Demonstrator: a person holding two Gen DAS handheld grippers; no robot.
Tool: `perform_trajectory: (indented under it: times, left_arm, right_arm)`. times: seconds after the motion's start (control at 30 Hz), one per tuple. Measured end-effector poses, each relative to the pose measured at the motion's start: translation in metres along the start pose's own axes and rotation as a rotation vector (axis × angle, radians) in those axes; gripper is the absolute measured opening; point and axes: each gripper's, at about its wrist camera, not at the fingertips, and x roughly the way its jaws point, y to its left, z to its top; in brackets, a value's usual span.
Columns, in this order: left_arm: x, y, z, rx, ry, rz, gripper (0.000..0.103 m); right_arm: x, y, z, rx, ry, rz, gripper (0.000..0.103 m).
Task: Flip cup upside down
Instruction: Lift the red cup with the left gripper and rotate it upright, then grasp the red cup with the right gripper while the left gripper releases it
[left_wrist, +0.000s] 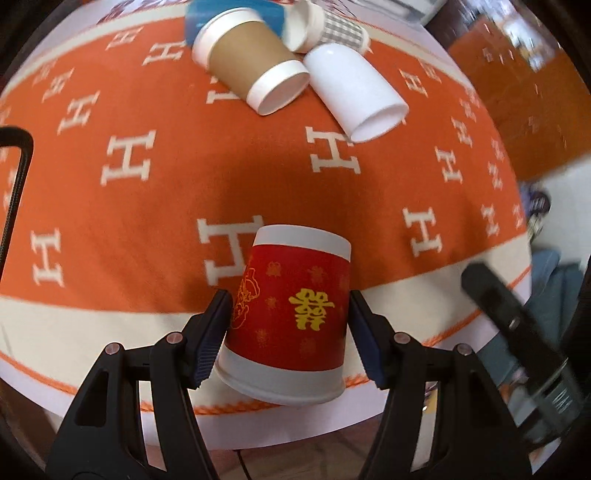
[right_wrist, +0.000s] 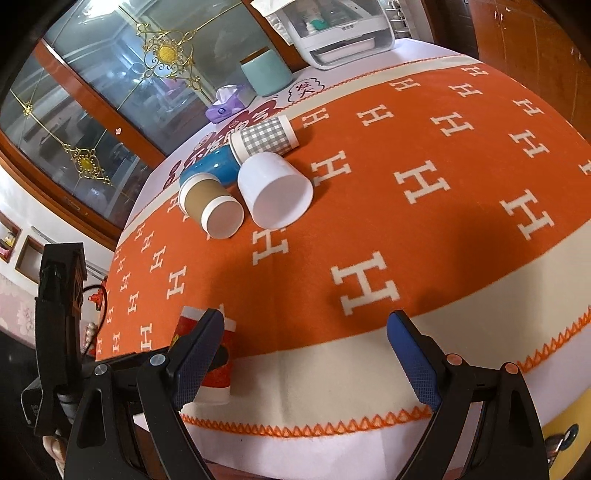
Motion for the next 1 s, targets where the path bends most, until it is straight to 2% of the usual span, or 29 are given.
perform_trajectory:
  times: [0.13, 0.23, 0.4, 0.5, 0.67, 0.83, 1.0]
  left_arm:
    - [0.003, 0.019, -0.001, -0.180, -0.015, -0.089, 0.061]
    - [0.005, 0.024, -0.003, -0.223, -0.024, -0.085, 0.061]
    - [0.002, 0.022, -0.003, -0.197, -0.036, -0.099, 0.061]
    - [-0.004, 0.023, -0.003, -0.208, -0.039, -0.116, 0.066]
    - [-0.021, 0.024, -0.003, -0.204, -0.078, -0.121, 0.068]
    - [-0.037, 0.029, -0.006, -0.170, -0.092, -0.128, 0.068]
    - [-0.059, 0.030, -0.017, -0.066, -0.115, -0.151, 0.068]
  right_arm:
    - [0.002, -0.001, -0.002, 0.003, 0.010, -0.001, 0.091]
    - [0.004, -0.001, -0.003, 0.003, 0.017, 0.000, 0.091]
    - [0.008, 0.000, -0.003, 0.002, 0.026, 0.003, 0.091]
    - [0.010, 0.000, -0.003, 0.004, 0.032, 0.009, 0.091]
    - [0.012, 0.002, -0.002, 0.006, 0.044, 0.024, 0.091]
    - [0.016, 0.006, -0.001, 0.011, 0.087, 0.080, 0.091]
    - [0.023, 0.017, -0.001, 0.016, 0.151, 0.159, 0.091]
